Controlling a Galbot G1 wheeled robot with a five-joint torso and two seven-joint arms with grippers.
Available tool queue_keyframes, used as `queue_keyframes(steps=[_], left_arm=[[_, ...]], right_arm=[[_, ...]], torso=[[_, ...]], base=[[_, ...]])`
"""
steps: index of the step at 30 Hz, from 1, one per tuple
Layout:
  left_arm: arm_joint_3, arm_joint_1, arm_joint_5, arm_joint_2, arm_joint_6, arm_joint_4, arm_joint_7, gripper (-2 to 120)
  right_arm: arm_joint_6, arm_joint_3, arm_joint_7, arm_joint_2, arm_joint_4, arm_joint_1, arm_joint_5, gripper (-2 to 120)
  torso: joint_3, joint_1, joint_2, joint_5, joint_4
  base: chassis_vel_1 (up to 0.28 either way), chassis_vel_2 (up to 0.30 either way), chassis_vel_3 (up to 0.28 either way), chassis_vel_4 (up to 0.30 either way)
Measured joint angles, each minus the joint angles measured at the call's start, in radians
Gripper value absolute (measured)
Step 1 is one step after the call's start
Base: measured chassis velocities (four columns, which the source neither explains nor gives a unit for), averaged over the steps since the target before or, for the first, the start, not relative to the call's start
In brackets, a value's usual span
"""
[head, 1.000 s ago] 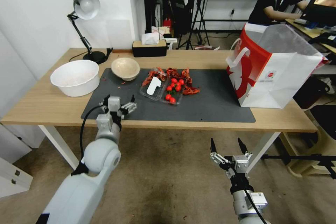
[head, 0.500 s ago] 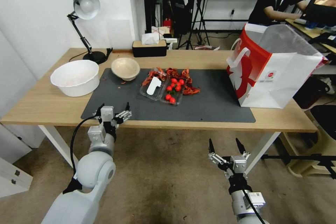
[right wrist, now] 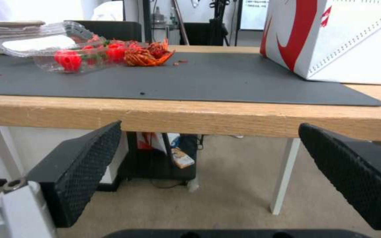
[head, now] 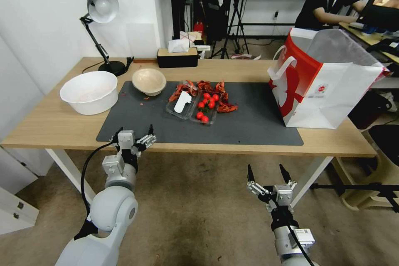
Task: Pick up the trash from the table and place it into the takeout bag.
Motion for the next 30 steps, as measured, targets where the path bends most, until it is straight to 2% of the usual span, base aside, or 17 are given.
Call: queue_keyframes(steps=[8,10,11,13,14,17,18,21,22,23,25,30], left_arm=[[-0.007,-0.053,-0.061,0.002,-0.003,0.032,-0.005,100],[-0.004,-0.107,-0.184,0.010,-0.027,0.067,-0.005,100],[-0.004,-0.107,-0.184,0.010,-0.027,0.067,-0.005,100],[0.008,-0.156,-0.286,0.010,-0.041,0.100,-0.018,100],[0.008,-0.156,-0.286,0.010,-0.041,0.100,-0.018,100],[0.023,-0.258,-0.450,0.010,-0.040,0.151,-0.043,100],[0.023,-0.258,-0.450,0.010,-0.040,0.151,-0.043,100],[0.026,-0.352,-0.629,0.012,-0.018,0.191,-0.095,100],[0.026,-0.352,-0.629,0.012,-0.018,0.191,-0.095,100],[0.026,-0.387,-0.707,0.013,-0.006,0.204,-0.120,100],[0.026,-0.435,-0.793,0.011,0.007,0.227,-0.152,100],[0.032,-0.505,-0.867,0.005,0.020,0.284,-0.180,100]], right_arm=[[0.000,0.001,0.000,0.000,-0.005,0.004,0.000,100],[-0.002,0.001,0.000,0.000,-0.009,0.007,0.000,100],[-0.002,0.001,0.000,0.000,-0.009,0.007,0.000,100],[-0.002,0.001,0.000,0.001,-0.011,0.008,0.000,100],[-0.002,0.001,0.000,0.001,-0.011,0.008,0.000,100],[-0.002,0.005,0.000,0.002,-0.010,0.006,0.000,100],[-0.002,0.005,0.000,0.002,-0.010,0.006,0.000,100],[-0.002,0.009,0.001,0.002,-0.009,0.001,-0.001,100],[-0.002,0.009,0.001,0.002,-0.009,0.001,-0.001,100],[-0.002,0.010,0.002,0.002,-0.009,0.000,-0.001,100],[-0.002,0.012,0.003,0.002,-0.009,-0.001,0.000,100],[-0.002,0.014,0.004,0.002,-0.009,0.001,0.000,100]], torso=[[0.000,0.000,0.000,-0.0001,0.0000],[0.000,0.000,0.000,0.0000,0.0000],[0.000,0.000,0.000,0.0000,0.0000],[0.000,0.000,0.000,-0.0002,0.0000],[0.000,0.000,0.000,-0.0002,0.0000],[0.000,0.000,0.000,0.0000,0.0000],[0.000,0.000,0.000,0.0000,0.0000],[0.000,0.000,0.000,-0.0002,0.0000],[0.000,0.000,0.000,-0.0002,0.0000],[0.000,0.000,0.000,0.0000,0.0000],[0.000,0.000,0.000,0.0001,-0.0002],[0.000,0.000,0.000,0.0000,0.0001]], base=[[0.000,0.000,0.000,0.000],[0.000,0.000,0.000,0.000],[0.000,0.000,0.000,0.000],[0.000,0.000,0.000,0.000],[0.000,0.000,0.000,0.000],[0.000,0.000,0.000,0.000],[0.000,0.000,0.000,0.000],[0.000,0.000,0.000,0.000],[0.000,0.000,0.000,0.000],[0.000,0.000,0.000,0.000],[0.000,0.000,0.000,0.000],[0.000,0.000,0.000,0.000]])
